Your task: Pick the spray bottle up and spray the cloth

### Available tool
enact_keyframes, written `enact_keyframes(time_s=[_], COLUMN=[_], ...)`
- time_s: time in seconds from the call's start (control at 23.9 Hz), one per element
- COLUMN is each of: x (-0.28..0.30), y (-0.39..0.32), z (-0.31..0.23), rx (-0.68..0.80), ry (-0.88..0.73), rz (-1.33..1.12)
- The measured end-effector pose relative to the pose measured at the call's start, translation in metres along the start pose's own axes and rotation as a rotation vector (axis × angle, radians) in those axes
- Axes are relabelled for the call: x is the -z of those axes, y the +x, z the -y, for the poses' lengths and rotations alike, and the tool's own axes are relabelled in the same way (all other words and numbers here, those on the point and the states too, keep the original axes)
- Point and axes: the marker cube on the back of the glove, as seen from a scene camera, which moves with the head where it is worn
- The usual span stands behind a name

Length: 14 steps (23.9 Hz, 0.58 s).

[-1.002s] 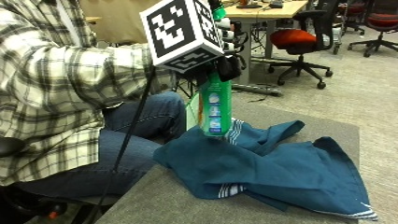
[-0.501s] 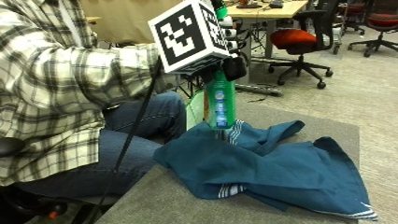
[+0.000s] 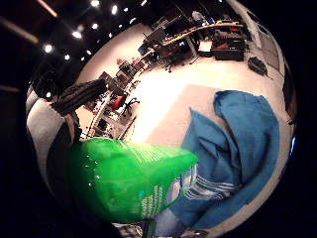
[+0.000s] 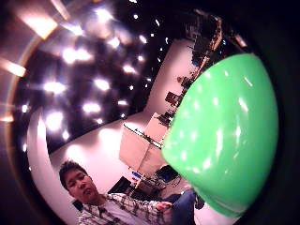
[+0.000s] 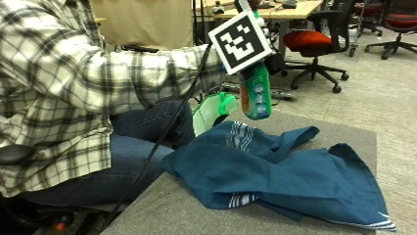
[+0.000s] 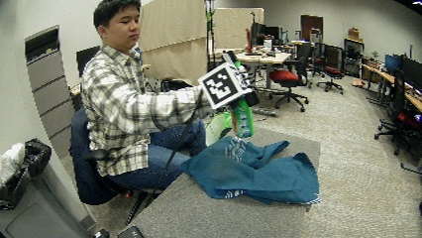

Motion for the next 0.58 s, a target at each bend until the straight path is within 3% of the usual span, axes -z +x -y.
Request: enact_keyframes(time_s=[0.58], x=[-0.078], y=[0.084], z=[0.037], rx=[-0.045], ry=[-0.067], rz=[0.059])
